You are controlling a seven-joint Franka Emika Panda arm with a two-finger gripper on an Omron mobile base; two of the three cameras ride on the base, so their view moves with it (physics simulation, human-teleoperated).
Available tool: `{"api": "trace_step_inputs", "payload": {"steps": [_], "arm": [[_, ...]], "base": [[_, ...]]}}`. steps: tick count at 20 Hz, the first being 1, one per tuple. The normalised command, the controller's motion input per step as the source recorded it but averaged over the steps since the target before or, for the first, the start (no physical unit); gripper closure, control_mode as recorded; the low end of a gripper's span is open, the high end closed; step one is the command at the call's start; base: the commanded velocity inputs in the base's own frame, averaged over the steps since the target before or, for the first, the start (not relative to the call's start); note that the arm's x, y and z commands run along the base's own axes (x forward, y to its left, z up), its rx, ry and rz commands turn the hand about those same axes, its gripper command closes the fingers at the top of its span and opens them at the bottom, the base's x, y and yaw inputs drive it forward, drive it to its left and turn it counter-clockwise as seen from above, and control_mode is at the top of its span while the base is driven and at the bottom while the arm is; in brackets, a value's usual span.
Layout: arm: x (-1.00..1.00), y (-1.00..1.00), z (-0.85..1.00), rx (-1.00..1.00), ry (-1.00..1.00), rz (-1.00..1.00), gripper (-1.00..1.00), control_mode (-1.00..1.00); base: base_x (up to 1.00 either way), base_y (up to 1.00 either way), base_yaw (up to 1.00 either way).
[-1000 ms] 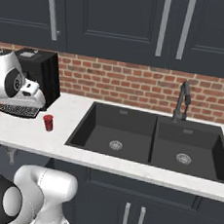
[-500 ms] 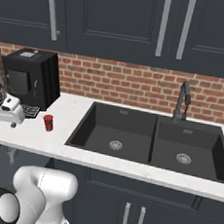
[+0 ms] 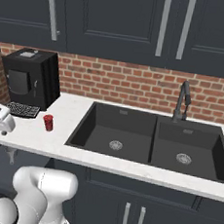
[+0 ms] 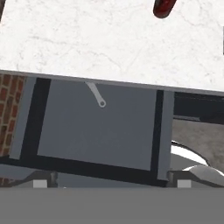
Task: Pick the measuring cup from the drawer and place it on the counter.
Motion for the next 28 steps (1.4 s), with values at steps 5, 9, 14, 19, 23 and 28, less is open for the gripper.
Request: {"api": "trace_step_inputs", "payload": {"steps": [5,9,14,19,23,28], "arm": [[0.0,0.2,-0.04,0.0,0.0,0.0,-1.0,-1.0],[0.0,0.18,-0.05,0.0,0.0,0.0,-1.0,-1.0],[-0.06,0.02,-0.12,0.0,0.0,0.0,-1.0,-1.0],[-0.12,0.05,-0.23,0.0,0.0,0.0,-1.0,-1.0],[-0.08,0.01,-0.21,0.0,0.0,0.0,-1.0,-1.0],[-0.04,0.0,-0.18,0.0,0.0,0.0,-1.0,-1.0]], "base": [[0.0,0.0,0.0],[0.0,0.0,0.0],[0.0,0.0,0.0],[0.0,0.0,0.0],[0.0,0.0,0.0],[0.0,0.0,0.0]]}}
